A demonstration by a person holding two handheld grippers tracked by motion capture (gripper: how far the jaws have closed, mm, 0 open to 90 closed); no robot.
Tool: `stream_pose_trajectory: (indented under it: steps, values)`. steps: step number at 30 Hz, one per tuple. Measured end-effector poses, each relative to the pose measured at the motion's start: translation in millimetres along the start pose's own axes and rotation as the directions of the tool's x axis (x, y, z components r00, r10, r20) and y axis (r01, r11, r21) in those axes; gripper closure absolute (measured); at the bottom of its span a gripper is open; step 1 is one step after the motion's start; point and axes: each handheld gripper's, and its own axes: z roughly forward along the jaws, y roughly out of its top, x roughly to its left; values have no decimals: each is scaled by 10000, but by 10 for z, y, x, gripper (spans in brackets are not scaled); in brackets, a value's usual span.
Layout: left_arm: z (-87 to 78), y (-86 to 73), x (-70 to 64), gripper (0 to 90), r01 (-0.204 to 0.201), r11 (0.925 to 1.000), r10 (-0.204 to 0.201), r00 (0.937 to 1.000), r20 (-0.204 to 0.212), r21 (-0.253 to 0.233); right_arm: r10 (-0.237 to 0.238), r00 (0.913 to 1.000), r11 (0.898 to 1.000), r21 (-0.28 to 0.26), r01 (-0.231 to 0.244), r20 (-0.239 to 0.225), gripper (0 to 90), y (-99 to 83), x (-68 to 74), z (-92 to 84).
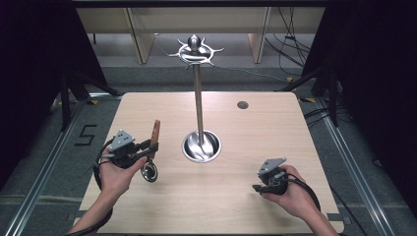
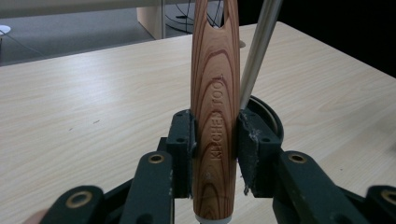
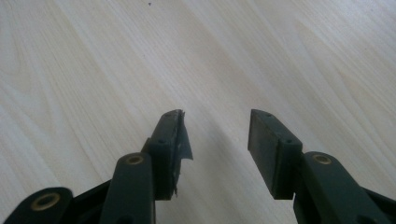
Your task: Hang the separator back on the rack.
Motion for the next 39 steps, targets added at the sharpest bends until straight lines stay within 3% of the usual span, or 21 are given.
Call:
stream_pose_trajectory:
  steps: [13,18,25,27,31,37,39]
  values:
    - [-173,63,-156,673,-474,9960,484,9988,119,-756,447,9990,9990,6,-447,20,541,5,31,-11]
    - [-213,89,-198,673,-620,9944,643,9977,236,-855,169,9998,9998,-80,-169,68,535,2,4,-13]
    - [-261,142,-266,673,-694,9916,724,9971,239,-1096,164,9998,9997,-159,-162,133,529,1,-3,-12]
    - [-265,150,-277,673,-661,9906,703,9970,310,-1202,369,9993,9993,-113,-368,114,528,4,7,-15]
    - [-298,172,-301,673,-713,9882,760,9966,302,-1354,178,9996,9992,-361,-169,228,524,-3,2,7]
    - [-347,207,-354,673,-647,9862,700,9971,298,-1524,147,9998,9997,-214,-144,134,520,4,1,-7]
    - [-367,226,-373,673,-864,9843,925,9952,329,-1542,142,9998,9997,-215,-139,130,519,4,-1,-6]
